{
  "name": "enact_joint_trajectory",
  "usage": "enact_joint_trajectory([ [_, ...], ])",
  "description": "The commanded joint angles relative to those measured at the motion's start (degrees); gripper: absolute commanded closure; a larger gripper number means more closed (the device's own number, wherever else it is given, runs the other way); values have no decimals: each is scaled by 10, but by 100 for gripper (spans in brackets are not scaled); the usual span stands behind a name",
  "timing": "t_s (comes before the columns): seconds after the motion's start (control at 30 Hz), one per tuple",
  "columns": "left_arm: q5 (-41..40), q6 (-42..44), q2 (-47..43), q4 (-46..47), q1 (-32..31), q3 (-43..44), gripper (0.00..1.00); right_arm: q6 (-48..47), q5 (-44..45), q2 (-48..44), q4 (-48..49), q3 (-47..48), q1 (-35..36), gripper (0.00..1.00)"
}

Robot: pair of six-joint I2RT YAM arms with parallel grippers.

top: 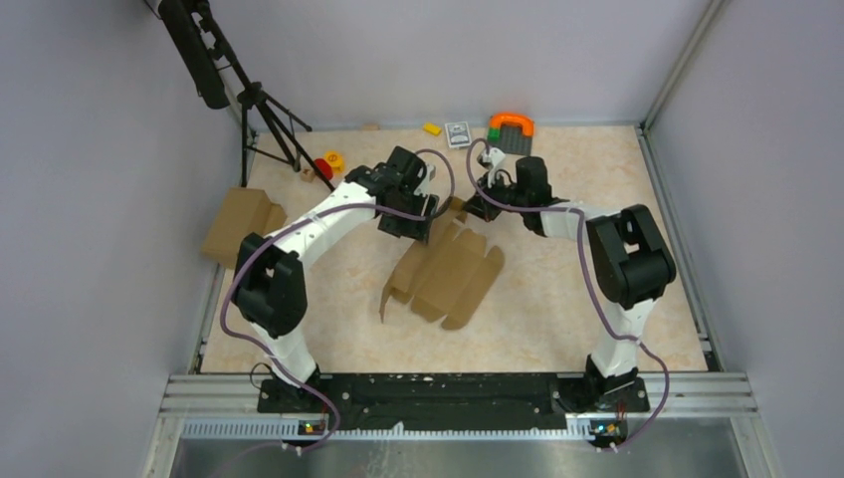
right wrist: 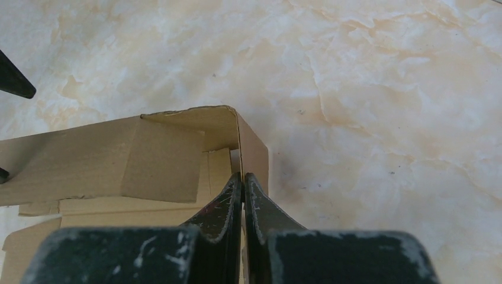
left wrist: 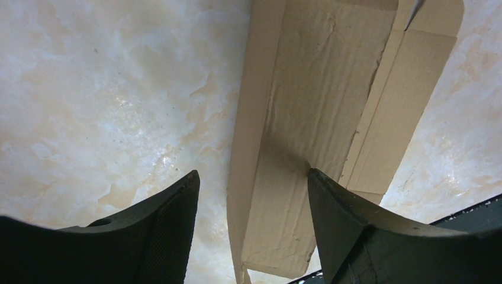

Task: Fold the paper box

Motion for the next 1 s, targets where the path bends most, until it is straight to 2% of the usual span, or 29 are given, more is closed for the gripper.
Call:
enact_joint_trajectory([
  [0.0,-4,-12,2,37,-1,-21,33,-20,24,-41,-30,13,20,100],
  [0.17,-4,-14,-1,53,-1,-37,36,-16,63,-50,-78,23,36,100],
  [0.43,42,-31,-16,89,-1,-69,47,29,110,-69,-120,33,50,100],
  [0.83,50,-46,-35,104,-5,-97,47,102,159,-70,-234,94,61,100],
  [0.97,55,-46,-40,105,-12,-97,39,122,186,-70,-253,101,72,100],
])
